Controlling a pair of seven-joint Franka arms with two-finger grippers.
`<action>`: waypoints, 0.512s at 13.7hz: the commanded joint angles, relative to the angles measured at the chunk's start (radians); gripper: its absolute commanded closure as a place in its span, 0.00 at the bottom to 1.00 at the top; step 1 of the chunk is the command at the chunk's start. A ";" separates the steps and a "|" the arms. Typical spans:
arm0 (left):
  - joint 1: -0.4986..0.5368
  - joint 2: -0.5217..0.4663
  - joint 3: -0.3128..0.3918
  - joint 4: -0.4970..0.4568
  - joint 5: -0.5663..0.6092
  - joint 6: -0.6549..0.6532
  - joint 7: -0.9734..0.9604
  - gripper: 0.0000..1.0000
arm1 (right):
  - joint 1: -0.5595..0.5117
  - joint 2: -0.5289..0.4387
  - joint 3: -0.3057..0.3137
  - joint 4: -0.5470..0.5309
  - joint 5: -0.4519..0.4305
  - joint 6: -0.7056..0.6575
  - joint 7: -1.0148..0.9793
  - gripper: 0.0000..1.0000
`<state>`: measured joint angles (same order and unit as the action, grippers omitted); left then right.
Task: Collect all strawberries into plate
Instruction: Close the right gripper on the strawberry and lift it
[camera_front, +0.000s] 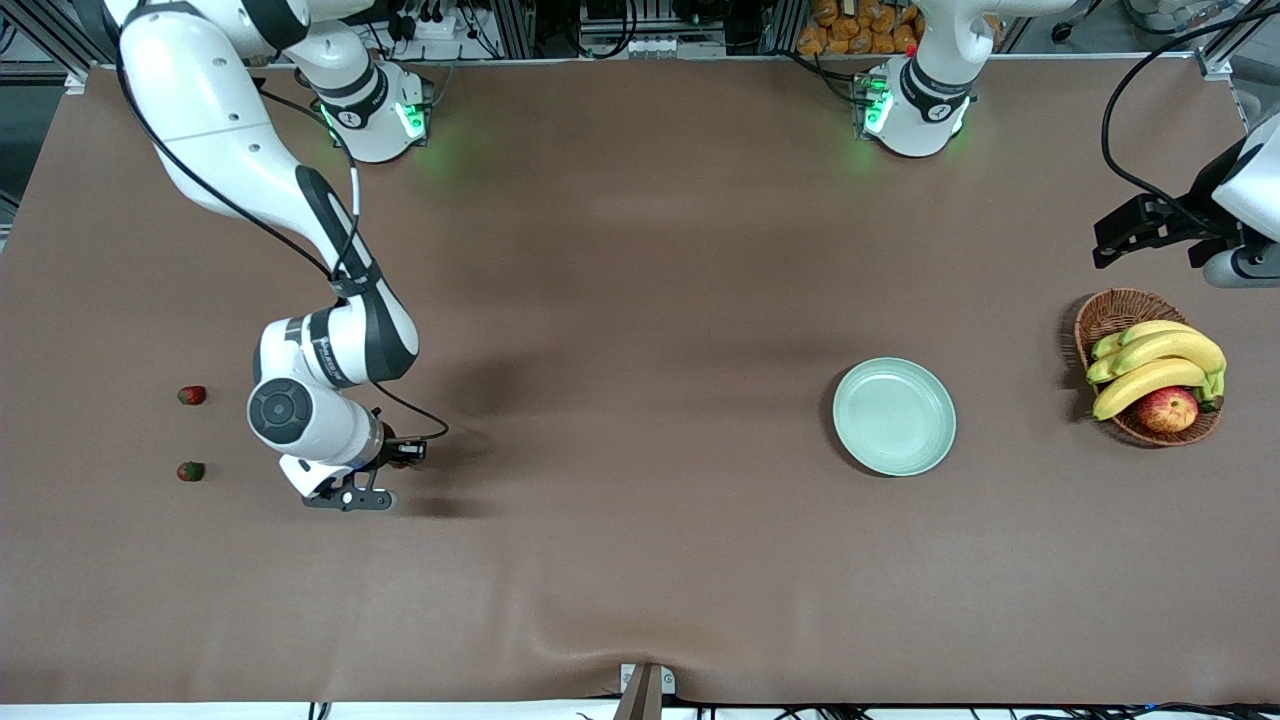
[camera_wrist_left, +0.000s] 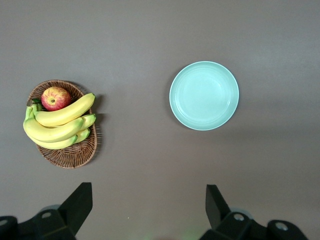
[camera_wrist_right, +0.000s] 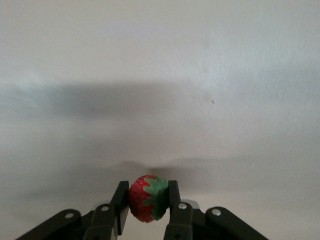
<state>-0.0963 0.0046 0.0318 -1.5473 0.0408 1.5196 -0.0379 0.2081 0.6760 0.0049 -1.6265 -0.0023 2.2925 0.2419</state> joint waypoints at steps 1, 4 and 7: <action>0.000 -0.011 -0.001 -0.010 -0.019 0.008 -0.010 0.00 | 0.063 -0.032 0.004 0.046 -0.021 -0.011 0.005 1.00; -0.003 -0.005 -0.001 -0.008 -0.018 0.013 -0.011 0.00 | 0.147 -0.016 0.004 0.109 -0.004 -0.010 0.013 1.00; -0.006 0.012 -0.001 -0.007 -0.019 0.024 -0.013 0.00 | 0.235 0.011 0.006 0.143 -0.002 -0.007 0.017 1.00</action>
<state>-0.1010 0.0077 0.0310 -1.5500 0.0408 1.5257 -0.0379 0.3953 0.6545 0.0162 -1.5284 -0.0014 2.2912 0.2476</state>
